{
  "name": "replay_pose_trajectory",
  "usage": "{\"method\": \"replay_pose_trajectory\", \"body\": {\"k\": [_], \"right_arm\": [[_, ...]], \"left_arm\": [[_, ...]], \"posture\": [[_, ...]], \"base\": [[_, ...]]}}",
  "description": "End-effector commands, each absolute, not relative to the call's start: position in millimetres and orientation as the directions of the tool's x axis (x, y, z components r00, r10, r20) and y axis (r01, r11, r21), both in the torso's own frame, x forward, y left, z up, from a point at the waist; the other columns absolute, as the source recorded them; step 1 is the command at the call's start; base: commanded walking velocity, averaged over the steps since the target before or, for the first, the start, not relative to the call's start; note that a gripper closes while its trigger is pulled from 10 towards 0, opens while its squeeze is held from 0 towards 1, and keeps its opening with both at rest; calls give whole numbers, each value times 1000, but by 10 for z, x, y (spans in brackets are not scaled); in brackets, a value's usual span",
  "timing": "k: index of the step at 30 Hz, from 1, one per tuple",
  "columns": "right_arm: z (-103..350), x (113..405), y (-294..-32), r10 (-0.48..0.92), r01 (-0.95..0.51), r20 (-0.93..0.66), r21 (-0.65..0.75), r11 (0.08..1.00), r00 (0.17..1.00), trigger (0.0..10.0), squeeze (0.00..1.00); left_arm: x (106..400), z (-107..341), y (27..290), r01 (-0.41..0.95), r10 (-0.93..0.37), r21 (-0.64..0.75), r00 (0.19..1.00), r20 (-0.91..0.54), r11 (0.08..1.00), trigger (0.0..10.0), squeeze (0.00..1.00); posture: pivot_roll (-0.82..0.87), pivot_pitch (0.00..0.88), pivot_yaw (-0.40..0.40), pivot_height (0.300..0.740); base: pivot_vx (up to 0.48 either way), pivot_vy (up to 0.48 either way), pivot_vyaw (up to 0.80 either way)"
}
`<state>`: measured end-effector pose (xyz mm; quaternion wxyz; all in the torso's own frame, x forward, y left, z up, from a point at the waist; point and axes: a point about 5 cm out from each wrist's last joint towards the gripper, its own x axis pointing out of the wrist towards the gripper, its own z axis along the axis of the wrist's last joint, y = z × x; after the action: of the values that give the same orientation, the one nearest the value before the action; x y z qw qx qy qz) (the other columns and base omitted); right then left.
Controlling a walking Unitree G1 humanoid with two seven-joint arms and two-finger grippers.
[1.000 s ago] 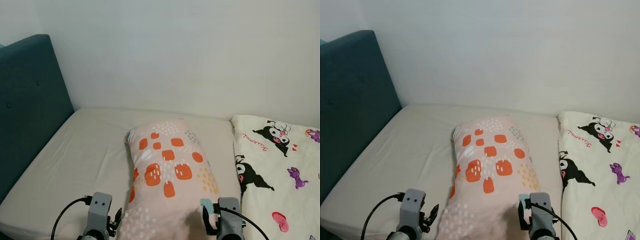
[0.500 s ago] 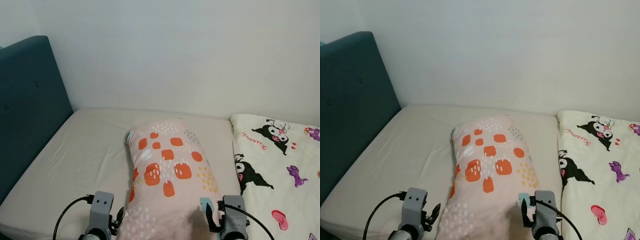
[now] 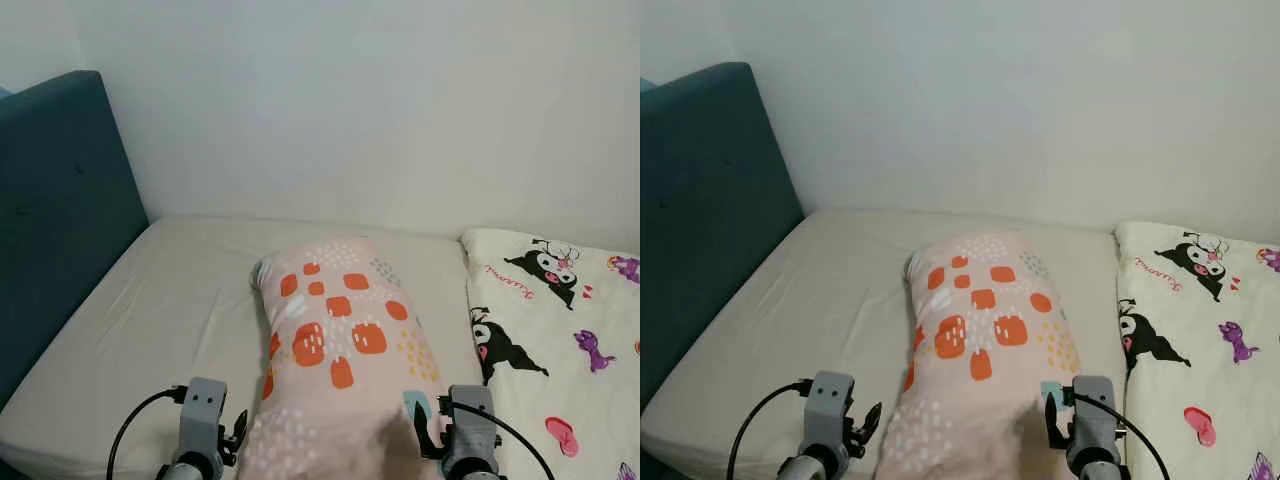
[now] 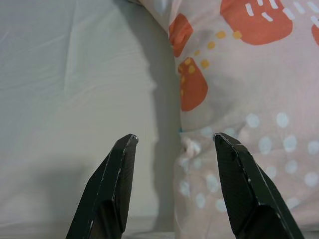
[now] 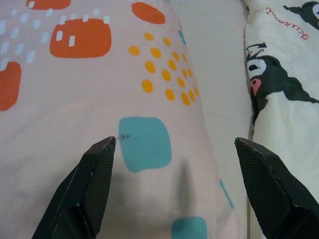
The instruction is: Clean up the room
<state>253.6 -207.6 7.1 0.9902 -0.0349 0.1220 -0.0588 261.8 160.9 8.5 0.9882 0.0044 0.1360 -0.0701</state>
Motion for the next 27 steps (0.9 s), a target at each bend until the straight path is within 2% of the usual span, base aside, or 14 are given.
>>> {"method": "replay_pose_trajectory", "body": {"k": [1, 12, 23, 27], "right_arm": [[70, 2523, -2107, -132, 116, -243, -79, 990, 961, 10000, 0], [107, 2546, -2145, -151, 138, -228, -69, 988, 962, 10000, 0], [120, 2562, -2140, -151, 141, -225, -58, 988, 963, 10000, 0], [135, 2577, -2138, -147, 138, -218, -56, 989, 965, 10000, 0]], "left_arm": [[2607, 82, 1611, 127, -129, -27, 953, -276, 992, 10000, 0], [2630, 120, 1605, 136, -138, -28, 953, -270, 990, 10000, 0], [2633, 132, 1614, 139, -142, -31, 952, -271, 990, 10000, 0], [2634, 143, 1609, 139, -142, -32, 953, -268, 990, 10000, 0]], "posture": [[3, 108, -9, 671], [11, 112, 3, 671], [18, 115, 3, 632], [20, 116, 2, 632]], "base": [[0, 0, 0], [0, 0, 0], [0, 0, 0], [0, 0, 0]]}}
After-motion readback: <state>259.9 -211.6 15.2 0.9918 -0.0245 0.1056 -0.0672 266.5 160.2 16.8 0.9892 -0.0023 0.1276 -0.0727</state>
